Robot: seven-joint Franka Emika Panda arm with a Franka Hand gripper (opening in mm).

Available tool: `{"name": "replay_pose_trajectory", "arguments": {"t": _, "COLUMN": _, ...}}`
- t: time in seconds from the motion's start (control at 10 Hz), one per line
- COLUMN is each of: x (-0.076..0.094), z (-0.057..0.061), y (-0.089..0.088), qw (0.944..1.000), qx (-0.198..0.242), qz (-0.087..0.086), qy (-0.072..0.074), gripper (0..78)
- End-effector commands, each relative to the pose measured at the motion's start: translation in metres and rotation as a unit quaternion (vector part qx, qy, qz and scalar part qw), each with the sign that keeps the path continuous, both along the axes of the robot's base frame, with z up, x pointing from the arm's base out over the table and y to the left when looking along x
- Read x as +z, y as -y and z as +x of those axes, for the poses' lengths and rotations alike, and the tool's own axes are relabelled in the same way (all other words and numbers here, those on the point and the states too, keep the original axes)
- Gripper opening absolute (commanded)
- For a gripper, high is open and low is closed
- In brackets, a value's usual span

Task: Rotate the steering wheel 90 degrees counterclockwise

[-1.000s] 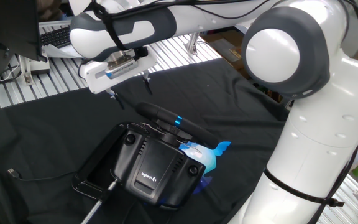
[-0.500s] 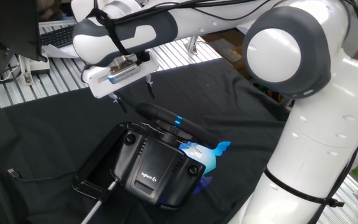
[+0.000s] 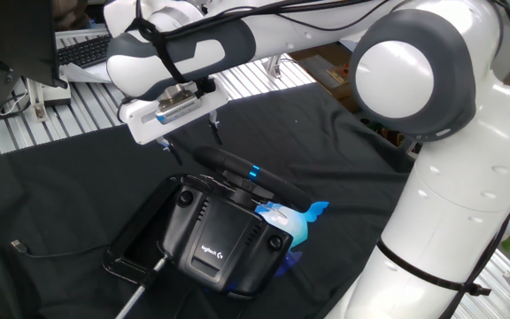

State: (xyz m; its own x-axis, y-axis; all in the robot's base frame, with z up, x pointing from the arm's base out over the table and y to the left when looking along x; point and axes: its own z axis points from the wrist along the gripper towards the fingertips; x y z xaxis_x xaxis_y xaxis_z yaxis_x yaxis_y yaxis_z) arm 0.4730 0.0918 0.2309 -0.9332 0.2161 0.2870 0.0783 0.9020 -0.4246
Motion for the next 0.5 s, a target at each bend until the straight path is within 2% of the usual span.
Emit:
{"name": "replay_pose_trajectory", "arguments": {"t": 0.1, "x": -0.0054, "z": -0.0012, "y": 0.0001, "qw": 1.0, "qx": 0.001, "qz": -0.002, "qy": 0.002, "gripper": 77.5}}
{"name": "replay_pose_trajectory", "arguments": {"t": 0.5, "x": -0.006, "z": -0.0014, "y": 0.0002, "qw": 1.0, "qx": 0.001, "qz": -0.002, "qy": 0.002, "gripper": 77.5}}
